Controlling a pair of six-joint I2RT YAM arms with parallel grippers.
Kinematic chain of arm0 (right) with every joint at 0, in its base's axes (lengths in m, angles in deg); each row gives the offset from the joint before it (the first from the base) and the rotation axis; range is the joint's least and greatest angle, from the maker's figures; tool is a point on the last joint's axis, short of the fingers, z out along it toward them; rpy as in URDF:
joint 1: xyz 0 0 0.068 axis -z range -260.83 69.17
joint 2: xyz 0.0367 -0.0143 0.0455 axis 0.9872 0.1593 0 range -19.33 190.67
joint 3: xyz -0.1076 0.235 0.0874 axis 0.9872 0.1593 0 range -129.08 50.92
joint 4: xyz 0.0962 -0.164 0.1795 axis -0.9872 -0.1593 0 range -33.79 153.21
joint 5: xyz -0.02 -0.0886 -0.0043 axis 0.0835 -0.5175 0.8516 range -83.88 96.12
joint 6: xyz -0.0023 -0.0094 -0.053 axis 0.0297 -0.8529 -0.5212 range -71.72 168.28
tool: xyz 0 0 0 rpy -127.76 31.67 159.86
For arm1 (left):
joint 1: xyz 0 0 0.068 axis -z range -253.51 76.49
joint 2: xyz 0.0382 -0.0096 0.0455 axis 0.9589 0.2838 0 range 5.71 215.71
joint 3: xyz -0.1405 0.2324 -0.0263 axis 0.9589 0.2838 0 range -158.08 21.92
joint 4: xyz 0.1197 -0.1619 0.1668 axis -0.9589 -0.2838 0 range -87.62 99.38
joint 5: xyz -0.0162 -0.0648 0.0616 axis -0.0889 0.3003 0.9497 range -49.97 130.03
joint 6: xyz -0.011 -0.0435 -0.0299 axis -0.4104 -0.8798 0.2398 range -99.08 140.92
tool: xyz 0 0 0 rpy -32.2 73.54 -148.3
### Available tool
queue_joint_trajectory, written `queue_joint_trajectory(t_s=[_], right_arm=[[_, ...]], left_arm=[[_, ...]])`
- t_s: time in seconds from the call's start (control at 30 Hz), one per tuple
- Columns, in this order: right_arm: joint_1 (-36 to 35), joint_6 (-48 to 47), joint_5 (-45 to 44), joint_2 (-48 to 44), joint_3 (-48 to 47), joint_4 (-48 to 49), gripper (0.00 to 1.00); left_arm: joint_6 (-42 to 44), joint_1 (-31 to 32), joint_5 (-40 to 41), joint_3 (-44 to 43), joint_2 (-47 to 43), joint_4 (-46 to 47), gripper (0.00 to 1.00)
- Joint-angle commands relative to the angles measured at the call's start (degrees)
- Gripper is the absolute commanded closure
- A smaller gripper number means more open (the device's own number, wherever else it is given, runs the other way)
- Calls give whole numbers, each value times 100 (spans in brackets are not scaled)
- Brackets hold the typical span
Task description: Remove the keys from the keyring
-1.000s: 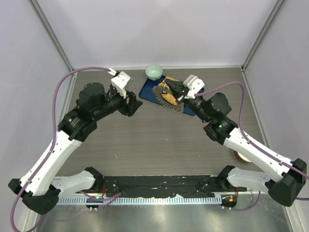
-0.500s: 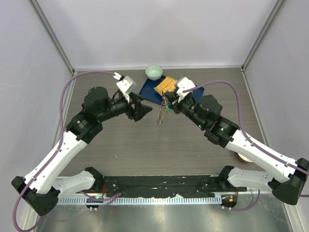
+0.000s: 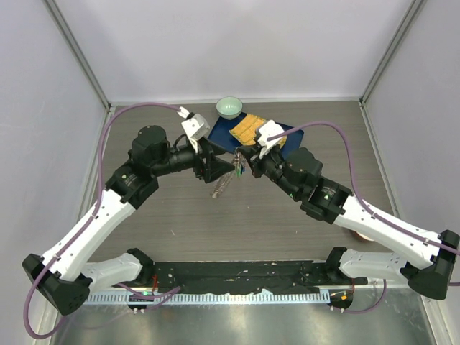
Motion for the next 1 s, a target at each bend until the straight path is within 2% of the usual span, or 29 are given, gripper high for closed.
queue_joint_trajectory(t_s=[0.0,0.17,0.37,0.57,0.83,0.97], right_arm=[[-67,213,-180,-155,-154,505,99],[-76,363,-225,-190,-136,540,99],[-111,346,-163,-313,-4,637,99],[-111,354,-110,-559,84,663,99],[-111,389,373,-770,207,769,99],[-111,407,391,-805,224,795,99]], left_arm=[[221,-24,-60,-36,45,-34,35],[177,-33,1,-36,53,9,35],[581,-76,169,-89,88,-158,36],[485,-770,-920,-282,264,-246,36],[1389,-815,-1817,-89,185,62,41],[1338,-815,-2020,-72,141,464,41]])
